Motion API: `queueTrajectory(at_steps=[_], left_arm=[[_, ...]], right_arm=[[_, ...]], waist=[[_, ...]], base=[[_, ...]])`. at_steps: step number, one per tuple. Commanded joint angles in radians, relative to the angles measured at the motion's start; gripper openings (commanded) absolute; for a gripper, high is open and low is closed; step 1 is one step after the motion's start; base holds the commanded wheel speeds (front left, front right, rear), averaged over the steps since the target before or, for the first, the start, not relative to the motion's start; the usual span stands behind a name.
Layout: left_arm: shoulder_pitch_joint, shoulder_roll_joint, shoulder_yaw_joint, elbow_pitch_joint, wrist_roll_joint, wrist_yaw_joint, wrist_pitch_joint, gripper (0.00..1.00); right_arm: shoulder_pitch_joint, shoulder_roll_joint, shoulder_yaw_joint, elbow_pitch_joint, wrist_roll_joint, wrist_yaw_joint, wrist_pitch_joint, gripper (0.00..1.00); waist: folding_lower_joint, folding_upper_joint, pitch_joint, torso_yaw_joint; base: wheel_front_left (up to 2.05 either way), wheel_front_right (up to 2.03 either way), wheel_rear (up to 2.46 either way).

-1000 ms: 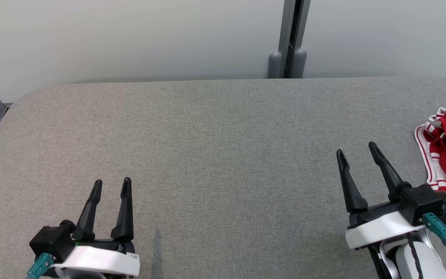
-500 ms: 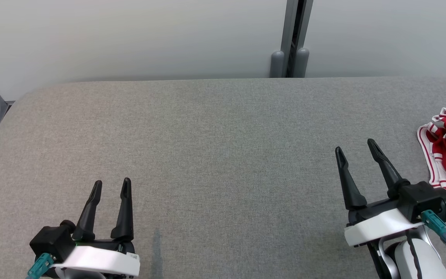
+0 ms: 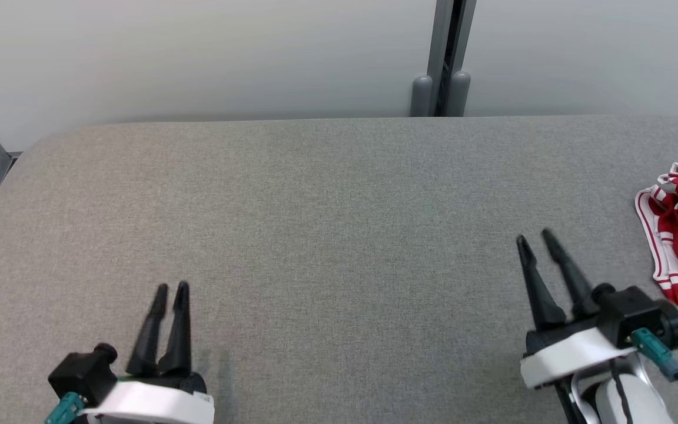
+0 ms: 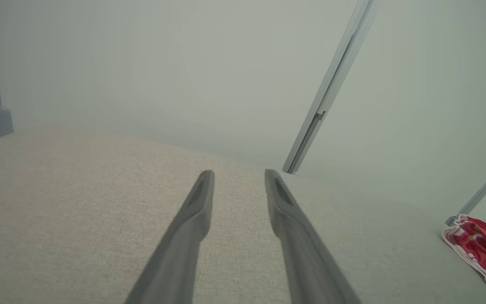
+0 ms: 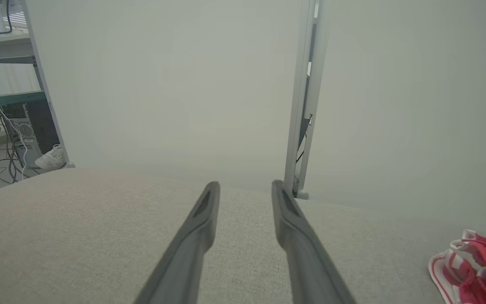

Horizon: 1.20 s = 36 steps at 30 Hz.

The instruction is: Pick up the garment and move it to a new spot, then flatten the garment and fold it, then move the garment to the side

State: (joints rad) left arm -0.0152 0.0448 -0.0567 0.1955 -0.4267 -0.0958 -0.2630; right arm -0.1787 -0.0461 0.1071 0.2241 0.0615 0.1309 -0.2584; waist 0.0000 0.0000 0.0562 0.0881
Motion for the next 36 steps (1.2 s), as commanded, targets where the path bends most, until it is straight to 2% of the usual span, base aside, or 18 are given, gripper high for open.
queueTrajectory(at_steps=[1,36], left_arm=[[0.001,0.0,0.0,0.001,-0.003,0.0,0.0,0.0],[-0.165,0.002,-0.096,0.138,-0.535,-0.015,0.017,0.0]], right_arm=[[0.001,0.0,-0.001,0.002,0.003,0.0,0.002,0.0],[-0.093,-0.016,-0.271,0.129,0.561,0.0,0.288,0.0]], waist=[[0.0,0.0,0.0,0.0],[0.0,0.0,-0.013,-0.024]], base=[[0.0,0.0,0.0],[0.0,0.0,0.0]])
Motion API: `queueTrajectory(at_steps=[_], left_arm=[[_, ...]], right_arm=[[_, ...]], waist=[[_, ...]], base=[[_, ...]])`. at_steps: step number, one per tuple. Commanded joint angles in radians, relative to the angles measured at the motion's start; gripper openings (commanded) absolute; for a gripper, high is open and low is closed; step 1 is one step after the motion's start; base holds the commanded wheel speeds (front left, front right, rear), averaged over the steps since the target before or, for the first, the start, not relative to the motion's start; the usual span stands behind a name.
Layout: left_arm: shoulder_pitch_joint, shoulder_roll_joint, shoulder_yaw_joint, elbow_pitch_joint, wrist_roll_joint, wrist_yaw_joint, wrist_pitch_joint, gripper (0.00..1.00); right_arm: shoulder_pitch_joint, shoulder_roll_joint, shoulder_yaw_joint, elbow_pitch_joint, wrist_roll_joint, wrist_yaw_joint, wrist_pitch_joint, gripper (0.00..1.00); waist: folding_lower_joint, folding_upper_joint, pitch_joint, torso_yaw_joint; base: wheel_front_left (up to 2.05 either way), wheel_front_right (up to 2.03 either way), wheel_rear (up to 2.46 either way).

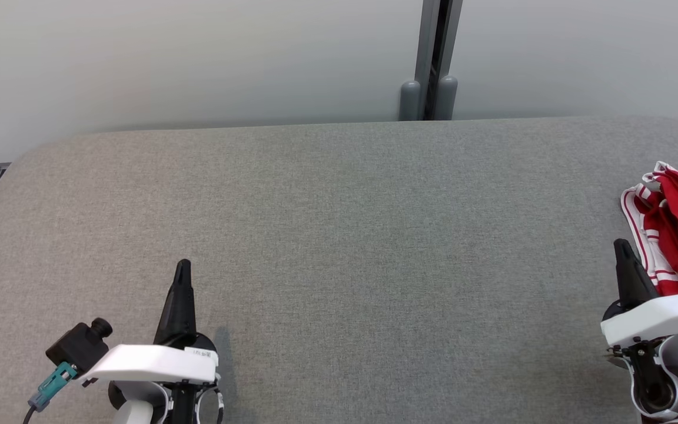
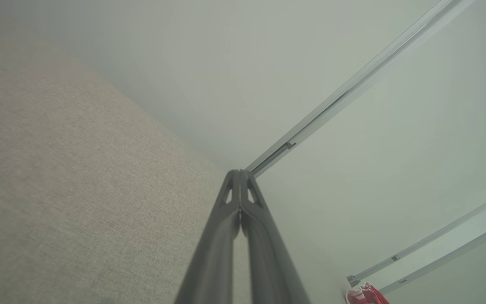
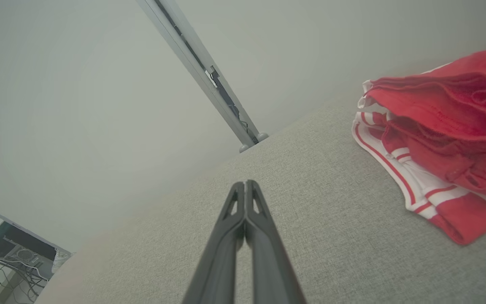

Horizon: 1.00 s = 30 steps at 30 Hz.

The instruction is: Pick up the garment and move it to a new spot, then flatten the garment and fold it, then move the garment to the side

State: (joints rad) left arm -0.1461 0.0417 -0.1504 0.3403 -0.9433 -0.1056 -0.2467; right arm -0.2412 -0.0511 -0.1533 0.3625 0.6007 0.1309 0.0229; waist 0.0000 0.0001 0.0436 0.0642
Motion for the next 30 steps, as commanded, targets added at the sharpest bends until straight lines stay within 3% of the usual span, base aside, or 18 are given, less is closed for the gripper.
queueTrajectory(at_steps=[1,30], left_arm=[[-0.038,0.005,-0.005,-0.004,-0.031,-0.006,0.001,0.0],[-0.136,0.007,-0.059,0.068,-0.34,-0.014,0.011,0.0]], right_arm=[[-0.033,-0.012,-0.017,-0.006,0.035,0.0,0.014,0.0],[-0.087,-0.034,-0.151,0.065,0.38,0.0,0.166,0.0]], waist=[[0.0,-0.0001,-0.001,-0.001],[0.0,-0.0001,-0.011,-0.021]], base=[[0.0,0.0,0.0],[0.0,0.0,0.0]])
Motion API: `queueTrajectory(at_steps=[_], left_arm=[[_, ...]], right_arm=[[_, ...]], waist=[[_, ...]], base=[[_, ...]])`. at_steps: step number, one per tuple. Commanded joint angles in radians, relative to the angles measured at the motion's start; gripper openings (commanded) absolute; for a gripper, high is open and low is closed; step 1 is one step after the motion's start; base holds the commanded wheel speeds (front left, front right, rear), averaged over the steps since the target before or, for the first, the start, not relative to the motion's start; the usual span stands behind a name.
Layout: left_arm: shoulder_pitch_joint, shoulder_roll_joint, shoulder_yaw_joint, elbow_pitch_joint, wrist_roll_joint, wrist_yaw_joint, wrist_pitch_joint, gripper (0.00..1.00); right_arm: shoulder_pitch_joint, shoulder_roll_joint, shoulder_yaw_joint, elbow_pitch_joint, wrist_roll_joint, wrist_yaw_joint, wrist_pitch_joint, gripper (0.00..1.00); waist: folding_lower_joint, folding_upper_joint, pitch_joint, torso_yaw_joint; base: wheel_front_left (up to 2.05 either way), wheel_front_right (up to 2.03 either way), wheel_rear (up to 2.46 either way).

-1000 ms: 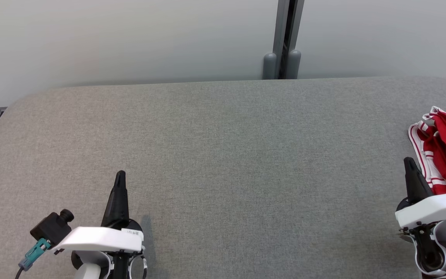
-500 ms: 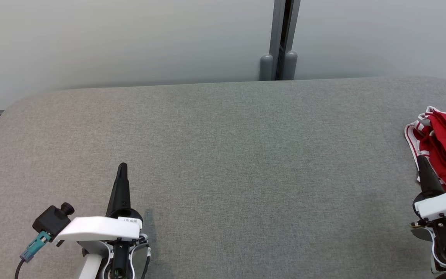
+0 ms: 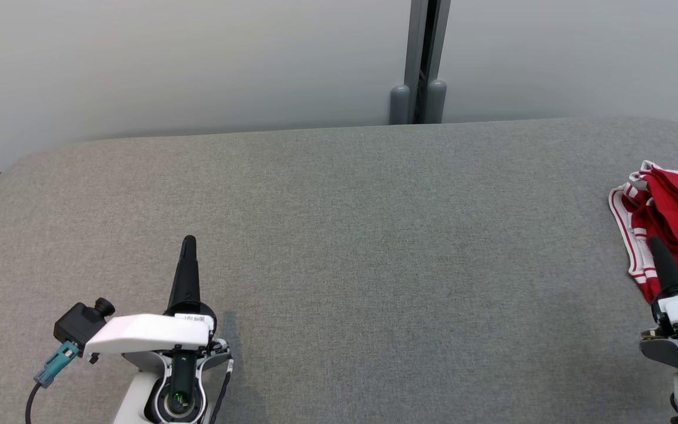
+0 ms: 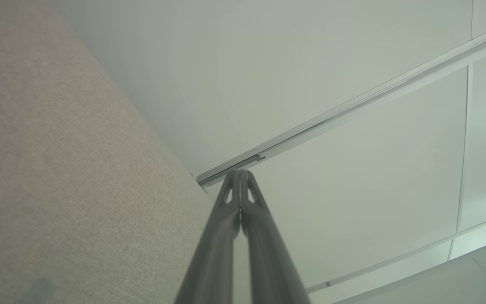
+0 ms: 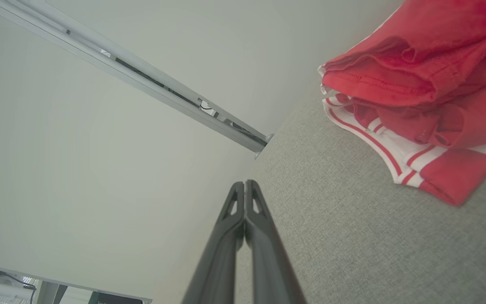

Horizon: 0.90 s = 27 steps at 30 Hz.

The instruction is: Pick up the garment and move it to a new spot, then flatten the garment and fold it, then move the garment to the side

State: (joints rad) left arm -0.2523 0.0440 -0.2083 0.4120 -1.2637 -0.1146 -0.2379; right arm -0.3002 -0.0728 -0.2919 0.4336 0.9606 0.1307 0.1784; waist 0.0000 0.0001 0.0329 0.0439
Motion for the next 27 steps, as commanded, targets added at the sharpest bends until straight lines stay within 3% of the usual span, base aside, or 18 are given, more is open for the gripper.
queueTrajectory(at_steps=[1,27], left_arm=[[-0.032,0.005,-0.003,-0.001,-0.03,-0.006,0.003,0.0],[-0.103,0.007,-0.042,0.052,-0.249,-0.012,0.009,0.0]], right_arm=[[-0.029,-0.013,-0.016,-0.003,0.032,0.0,0.015,0.0],[-0.064,-0.034,-0.102,0.05,0.288,0.0,0.118,0.0]], waist=[[0.0,-0.0001,-0.001,-0.001],[0.0,-0.0001,-0.01,-0.019]], base=[[0.0,0.0,0.0],[0.0,0.0,0.0]])
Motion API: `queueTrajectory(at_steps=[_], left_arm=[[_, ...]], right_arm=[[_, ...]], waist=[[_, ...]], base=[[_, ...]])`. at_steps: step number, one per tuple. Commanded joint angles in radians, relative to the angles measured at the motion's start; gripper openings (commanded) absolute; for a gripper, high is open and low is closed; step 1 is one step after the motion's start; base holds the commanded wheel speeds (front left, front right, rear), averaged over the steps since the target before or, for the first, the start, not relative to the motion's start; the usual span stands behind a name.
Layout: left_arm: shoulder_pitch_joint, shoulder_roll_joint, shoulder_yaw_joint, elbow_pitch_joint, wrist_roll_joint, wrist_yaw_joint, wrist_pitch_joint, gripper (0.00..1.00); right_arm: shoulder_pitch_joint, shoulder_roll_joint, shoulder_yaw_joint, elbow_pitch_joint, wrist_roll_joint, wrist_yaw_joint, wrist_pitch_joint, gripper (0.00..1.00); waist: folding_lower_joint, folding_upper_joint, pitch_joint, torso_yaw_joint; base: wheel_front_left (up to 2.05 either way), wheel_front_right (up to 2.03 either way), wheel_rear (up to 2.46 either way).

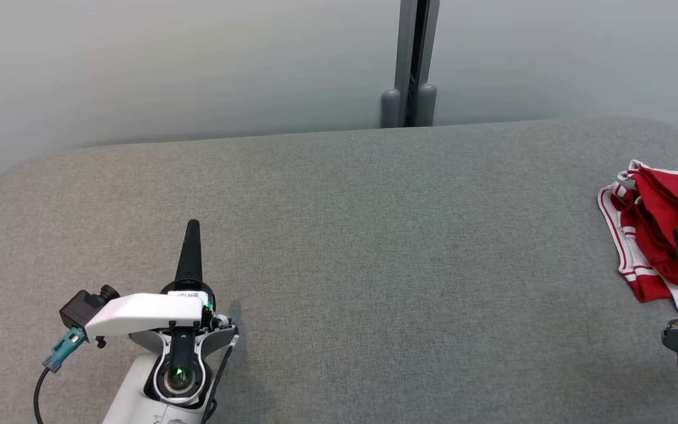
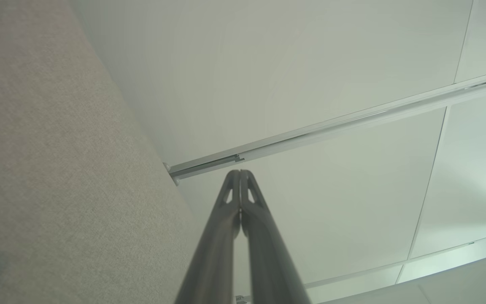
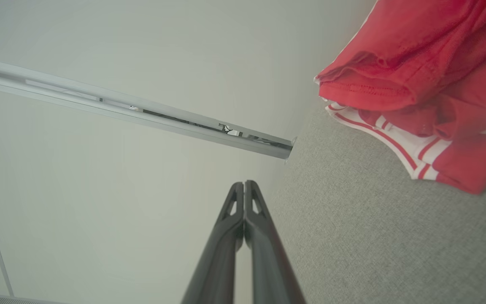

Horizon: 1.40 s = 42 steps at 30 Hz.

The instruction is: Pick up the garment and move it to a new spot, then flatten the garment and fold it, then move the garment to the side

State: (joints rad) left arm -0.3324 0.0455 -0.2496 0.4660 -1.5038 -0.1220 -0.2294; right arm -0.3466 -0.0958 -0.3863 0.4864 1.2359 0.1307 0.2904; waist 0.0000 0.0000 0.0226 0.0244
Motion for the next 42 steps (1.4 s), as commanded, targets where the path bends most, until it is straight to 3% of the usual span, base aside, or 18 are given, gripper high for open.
queueTrajectory(at_steps=[1,35,42], left_arm=[[-0.024,0.005,-0.003,0.0,-0.017,-0.004,0.001,0.0],[-0.094,0.007,-0.042,0.055,-0.242,-0.012,0.008,0.0],[-0.091,0.007,-0.041,0.054,-0.238,-0.012,0.008,0.0]], right_arm=[[-0.018,-0.011,-0.011,-0.001,0.021,0.0,0.011,0.0],[-0.05,-0.034,-0.091,0.055,0.287,0.0,0.112,0.0],[-0.048,-0.035,-0.085,0.054,0.287,0.0,0.107,0.0]], waist=[[0.0,0.0,0.0,-0.001],[0.0,0.0,-0.013,-0.025],[0.0,0.0,-0.013,-0.025]], base=[[0.0,0.0,0.0],[0.0,0.0,0.0],[0.0,0.0,0.0]])
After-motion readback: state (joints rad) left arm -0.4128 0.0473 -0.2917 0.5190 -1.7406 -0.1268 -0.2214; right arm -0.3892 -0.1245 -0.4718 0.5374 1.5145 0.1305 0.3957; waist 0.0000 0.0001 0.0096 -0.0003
